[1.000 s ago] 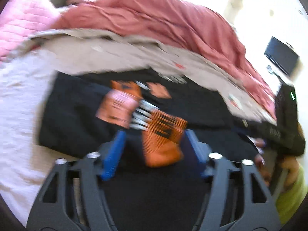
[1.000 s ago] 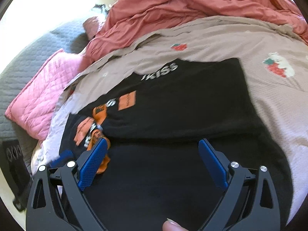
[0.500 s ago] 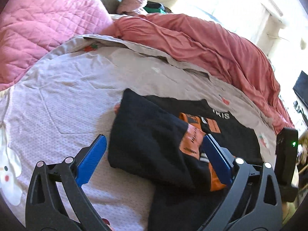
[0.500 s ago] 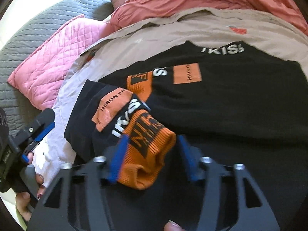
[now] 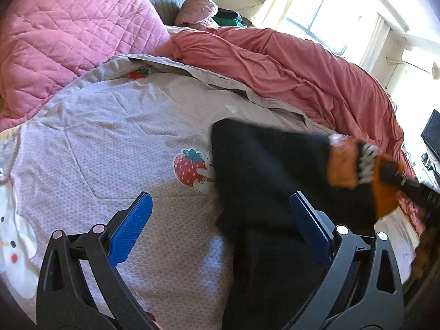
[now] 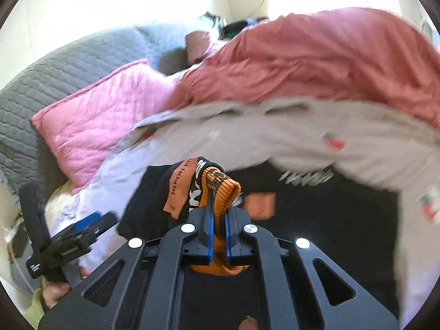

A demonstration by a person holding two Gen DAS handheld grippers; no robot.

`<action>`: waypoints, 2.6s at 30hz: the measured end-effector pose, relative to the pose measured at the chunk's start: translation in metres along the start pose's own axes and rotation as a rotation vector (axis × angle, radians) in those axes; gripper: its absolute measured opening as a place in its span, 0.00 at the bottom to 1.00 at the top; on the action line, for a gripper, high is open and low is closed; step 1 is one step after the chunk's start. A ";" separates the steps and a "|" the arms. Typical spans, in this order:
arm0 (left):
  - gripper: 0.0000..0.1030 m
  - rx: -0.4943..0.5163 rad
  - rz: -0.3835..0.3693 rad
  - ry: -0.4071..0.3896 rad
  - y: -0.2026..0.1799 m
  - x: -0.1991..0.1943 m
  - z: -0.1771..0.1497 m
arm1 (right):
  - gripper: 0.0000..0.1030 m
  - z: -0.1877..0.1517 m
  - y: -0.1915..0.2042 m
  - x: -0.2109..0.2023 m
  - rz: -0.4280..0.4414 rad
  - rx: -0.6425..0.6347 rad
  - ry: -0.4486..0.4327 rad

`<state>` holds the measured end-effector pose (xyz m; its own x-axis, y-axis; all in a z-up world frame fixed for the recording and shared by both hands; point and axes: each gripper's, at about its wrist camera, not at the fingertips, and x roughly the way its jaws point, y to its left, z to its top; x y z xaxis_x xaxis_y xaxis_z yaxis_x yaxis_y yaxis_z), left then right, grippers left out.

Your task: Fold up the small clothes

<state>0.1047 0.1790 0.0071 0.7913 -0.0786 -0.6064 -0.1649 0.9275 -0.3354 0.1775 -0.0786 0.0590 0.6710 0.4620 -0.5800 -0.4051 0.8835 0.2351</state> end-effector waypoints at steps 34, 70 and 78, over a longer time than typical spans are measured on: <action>0.91 0.244 0.003 0.274 -0.101 0.131 -0.023 | 0.10 -0.059 -0.165 0.059 -0.390 0.103 0.274; 0.91 0.385 -0.047 0.298 -0.135 0.100 -0.045 | 0.35 -0.085 -0.121 0.033 -0.243 0.142 0.276; 0.91 0.293 -0.078 0.249 -0.122 0.078 -0.028 | 0.54 -0.084 -0.119 0.018 -0.230 0.155 0.251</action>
<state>0.1700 0.0497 -0.0197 0.6221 -0.2061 -0.7553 0.0936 0.9774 -0.1896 0.1852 -0.1822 -0.0449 0.5526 0.2337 -0.8000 -0.1496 0.9721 0.1806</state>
